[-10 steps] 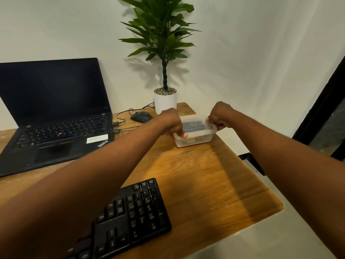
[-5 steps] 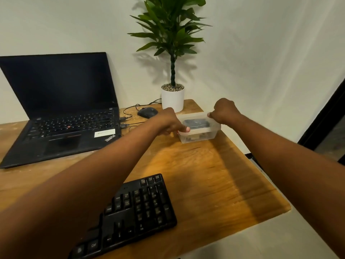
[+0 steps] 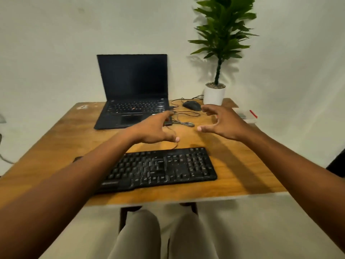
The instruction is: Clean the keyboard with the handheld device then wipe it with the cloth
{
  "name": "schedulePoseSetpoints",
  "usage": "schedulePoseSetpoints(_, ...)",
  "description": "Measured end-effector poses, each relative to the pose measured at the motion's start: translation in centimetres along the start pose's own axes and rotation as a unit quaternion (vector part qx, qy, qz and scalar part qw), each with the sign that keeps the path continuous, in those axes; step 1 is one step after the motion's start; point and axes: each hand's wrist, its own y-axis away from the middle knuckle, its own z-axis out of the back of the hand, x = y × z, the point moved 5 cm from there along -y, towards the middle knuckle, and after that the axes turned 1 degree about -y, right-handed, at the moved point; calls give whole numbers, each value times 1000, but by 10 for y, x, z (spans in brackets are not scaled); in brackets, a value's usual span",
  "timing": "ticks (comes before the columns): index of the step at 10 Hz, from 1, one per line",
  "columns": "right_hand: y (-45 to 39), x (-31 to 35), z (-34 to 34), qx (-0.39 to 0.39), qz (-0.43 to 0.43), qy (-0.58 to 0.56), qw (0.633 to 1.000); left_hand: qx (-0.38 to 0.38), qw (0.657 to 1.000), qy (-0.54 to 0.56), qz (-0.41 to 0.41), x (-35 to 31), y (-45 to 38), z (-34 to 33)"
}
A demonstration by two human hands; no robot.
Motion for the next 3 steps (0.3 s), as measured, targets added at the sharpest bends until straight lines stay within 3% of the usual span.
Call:
schedulePoseSetpoints(2,26,56,-47,89,46,36,994,-3,999,-51,19,56,86,33)
schedulePoseSetpoints(3,36,63,-65,152,48,58,985,56,996,-44,58,92,124,39)
